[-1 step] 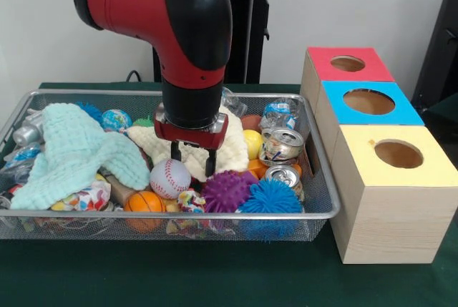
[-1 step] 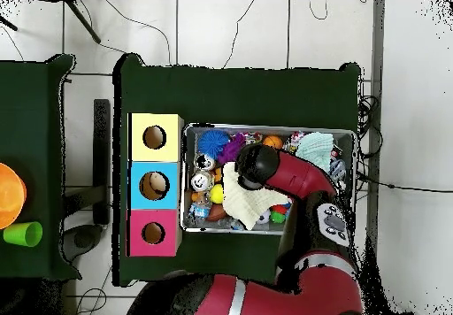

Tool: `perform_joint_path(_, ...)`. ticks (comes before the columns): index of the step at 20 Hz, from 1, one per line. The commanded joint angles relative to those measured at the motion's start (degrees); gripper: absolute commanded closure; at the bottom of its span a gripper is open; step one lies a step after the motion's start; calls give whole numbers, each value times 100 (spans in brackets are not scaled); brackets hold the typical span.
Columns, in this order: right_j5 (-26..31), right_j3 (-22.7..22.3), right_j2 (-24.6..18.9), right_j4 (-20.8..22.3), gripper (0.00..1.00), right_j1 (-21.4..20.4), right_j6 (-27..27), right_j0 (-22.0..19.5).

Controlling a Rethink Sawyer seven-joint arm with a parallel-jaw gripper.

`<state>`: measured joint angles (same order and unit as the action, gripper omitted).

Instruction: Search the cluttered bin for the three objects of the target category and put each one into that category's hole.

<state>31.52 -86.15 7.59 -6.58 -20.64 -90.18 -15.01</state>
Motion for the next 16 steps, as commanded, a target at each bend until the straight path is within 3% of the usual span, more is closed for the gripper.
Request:
perform_joint_path(1,-284,36,-696,-132,0,393,-723,-237)
perform_joint_path(16,-451,-473,-926,-201,0,-55,-836,-594)
